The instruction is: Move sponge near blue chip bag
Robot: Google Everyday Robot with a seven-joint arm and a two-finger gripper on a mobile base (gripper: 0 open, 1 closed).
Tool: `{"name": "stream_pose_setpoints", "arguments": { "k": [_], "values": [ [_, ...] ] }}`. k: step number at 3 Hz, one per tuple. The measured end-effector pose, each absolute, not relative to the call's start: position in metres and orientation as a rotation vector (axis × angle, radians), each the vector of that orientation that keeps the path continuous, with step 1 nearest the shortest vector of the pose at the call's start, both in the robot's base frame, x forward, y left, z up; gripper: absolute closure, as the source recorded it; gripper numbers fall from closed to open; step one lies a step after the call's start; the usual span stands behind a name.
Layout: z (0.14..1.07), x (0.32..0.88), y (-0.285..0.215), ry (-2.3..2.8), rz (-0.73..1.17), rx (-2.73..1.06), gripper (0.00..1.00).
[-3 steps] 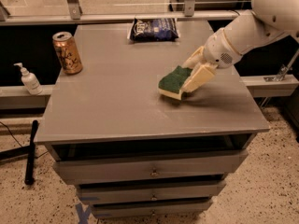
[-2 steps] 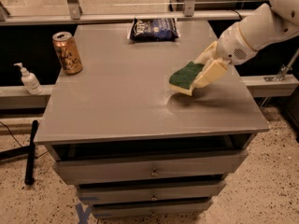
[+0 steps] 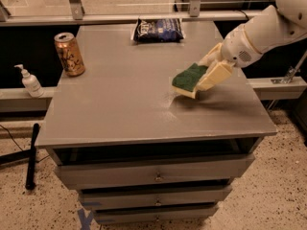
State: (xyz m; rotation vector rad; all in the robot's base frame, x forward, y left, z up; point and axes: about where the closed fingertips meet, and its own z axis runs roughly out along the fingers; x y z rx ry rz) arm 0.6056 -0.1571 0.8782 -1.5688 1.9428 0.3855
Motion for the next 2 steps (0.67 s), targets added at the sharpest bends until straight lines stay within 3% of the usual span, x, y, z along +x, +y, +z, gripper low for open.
{"name": "stream_pose_setpoints", "arguments": {
  "k": [2],
  "values": [
    [0.893, 0.678, -0.152, 1.841, 0.285, -1.470, 1.00]
  ]
}}
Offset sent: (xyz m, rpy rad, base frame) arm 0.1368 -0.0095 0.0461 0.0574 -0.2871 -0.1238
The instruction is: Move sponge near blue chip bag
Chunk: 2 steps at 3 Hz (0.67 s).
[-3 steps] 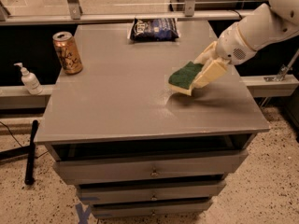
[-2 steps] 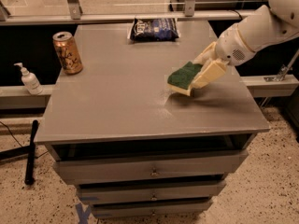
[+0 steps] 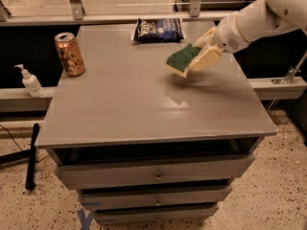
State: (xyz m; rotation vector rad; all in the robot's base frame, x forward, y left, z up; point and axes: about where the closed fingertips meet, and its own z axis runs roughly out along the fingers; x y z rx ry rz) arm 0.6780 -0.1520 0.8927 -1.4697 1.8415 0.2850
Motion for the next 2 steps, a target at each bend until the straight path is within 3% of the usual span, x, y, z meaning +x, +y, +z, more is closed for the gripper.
{"name": "stream_pose_setpoints", "arguments": {
  "k": [2],
  "values": [
    [0.920, 0.767, -0.166, 1.797, 0.093, -1.321, 1.00]
  ]
}}
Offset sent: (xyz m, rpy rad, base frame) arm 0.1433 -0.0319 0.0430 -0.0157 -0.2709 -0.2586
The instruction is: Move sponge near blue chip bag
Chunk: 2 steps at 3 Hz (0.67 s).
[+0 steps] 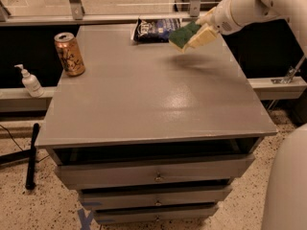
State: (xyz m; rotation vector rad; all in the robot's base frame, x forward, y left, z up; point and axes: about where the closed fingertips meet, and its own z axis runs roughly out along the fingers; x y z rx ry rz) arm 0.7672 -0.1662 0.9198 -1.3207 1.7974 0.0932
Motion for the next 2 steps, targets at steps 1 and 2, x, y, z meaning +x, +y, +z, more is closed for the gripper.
{"name": "stream_pose_setpoints", "arguments": {
  "k": [1, 2],
  "values": [
    [0.913, 0.802, -0.174, 1.820, 0.024, -1.266, 1.00],
    [0.901, 0.826, -0.177, 1.848, -0.017, -1.246, 0.83]
  ]
}}
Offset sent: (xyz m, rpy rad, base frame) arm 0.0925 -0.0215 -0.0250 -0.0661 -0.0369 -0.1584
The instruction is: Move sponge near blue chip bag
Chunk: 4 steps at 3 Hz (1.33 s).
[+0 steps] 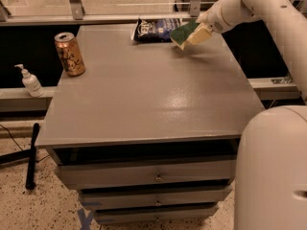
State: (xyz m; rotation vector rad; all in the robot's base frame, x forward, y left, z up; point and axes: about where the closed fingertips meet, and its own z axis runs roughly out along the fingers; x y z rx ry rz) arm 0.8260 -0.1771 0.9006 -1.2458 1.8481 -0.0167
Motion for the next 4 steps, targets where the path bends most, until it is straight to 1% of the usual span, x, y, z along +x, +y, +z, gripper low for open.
{"name": "stream_pose_setpoints", "arguments": {
  "k": [1, 3, 4],
  "values": [
    [0.8884, 0.8387, -0.1766, 1.870, -0.031, -1.249, 0.59],
    [0.8834, 0.8466, -0.1781, 1.879, -0.046, -1.259, 0.13],
    [0.8828, 0.8464, -0.1792, 1.881, -0.046, -1.264, 0.00]
  ]
}}
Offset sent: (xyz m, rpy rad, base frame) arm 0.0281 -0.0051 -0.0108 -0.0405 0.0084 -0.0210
